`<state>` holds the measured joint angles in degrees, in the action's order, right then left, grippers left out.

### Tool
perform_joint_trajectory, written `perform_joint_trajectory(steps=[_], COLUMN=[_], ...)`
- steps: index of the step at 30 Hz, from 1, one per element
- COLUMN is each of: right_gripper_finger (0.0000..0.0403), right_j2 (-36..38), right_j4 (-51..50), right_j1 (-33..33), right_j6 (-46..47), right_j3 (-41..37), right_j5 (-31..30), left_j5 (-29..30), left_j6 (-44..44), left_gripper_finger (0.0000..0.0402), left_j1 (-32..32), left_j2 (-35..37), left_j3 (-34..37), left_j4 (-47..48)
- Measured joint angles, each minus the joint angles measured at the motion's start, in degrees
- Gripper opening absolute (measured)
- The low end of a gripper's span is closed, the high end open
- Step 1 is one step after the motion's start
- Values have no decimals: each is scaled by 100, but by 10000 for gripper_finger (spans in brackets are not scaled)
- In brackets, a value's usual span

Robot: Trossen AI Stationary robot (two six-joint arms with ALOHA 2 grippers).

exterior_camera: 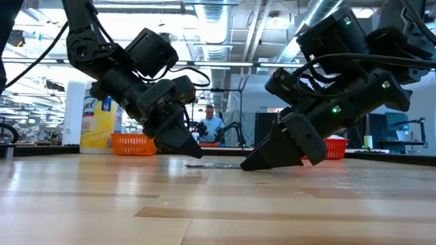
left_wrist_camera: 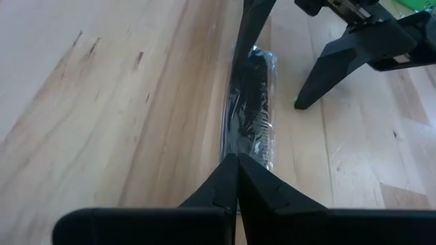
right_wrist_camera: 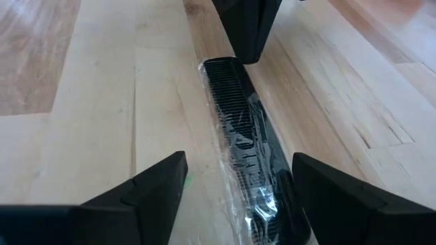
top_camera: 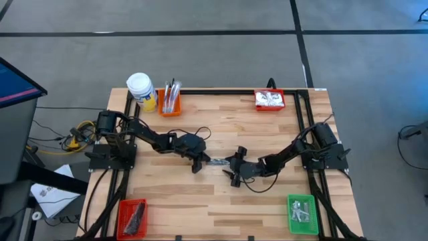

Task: Pick & Place Travel size toiletries
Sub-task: Put the comb into the bottom red bin

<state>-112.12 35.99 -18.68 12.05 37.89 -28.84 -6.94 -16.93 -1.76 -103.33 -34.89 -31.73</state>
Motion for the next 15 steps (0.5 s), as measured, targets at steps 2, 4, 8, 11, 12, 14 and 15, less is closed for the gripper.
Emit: perform_joint_trajectory(steps=[2, 4, 8, 11, 12, 14, 15], right_gripper_finger=[265, 265, 265, 265, 265, 265, 265], right_j2=[0, 0, 0, 0, 0, 0, 0], right_j4=[0, -2, -13, -15, -15, -18, -20], right_j1=[0, -2, -11, -11, -12, -17, -17], right_j6=[-2, -6, -22, -47, -51, -97, -148], right_j3=[0, 2, 4, 4, 4, 4, 4], right_j5=[-2, -39, -170, -199, -228, -321, -356], left_j5=[-1, 0, -2, 30, 48, 48, 48], left_j6=[-2, -4, -43, -45, -45, -45, -45], left_gripper_finger=[2, 2, 2, 2, 2, 2, 2], left_j1=[-2, -2, -2, -2, -2, -2, -2], left_j2=[0, 0, 13, 13, 13, 13, 13], left_j3=[-2, -2, -9, -11, -11, -11, -11], left_j4=[74, 169, 303, 311, 313, 321, 330])
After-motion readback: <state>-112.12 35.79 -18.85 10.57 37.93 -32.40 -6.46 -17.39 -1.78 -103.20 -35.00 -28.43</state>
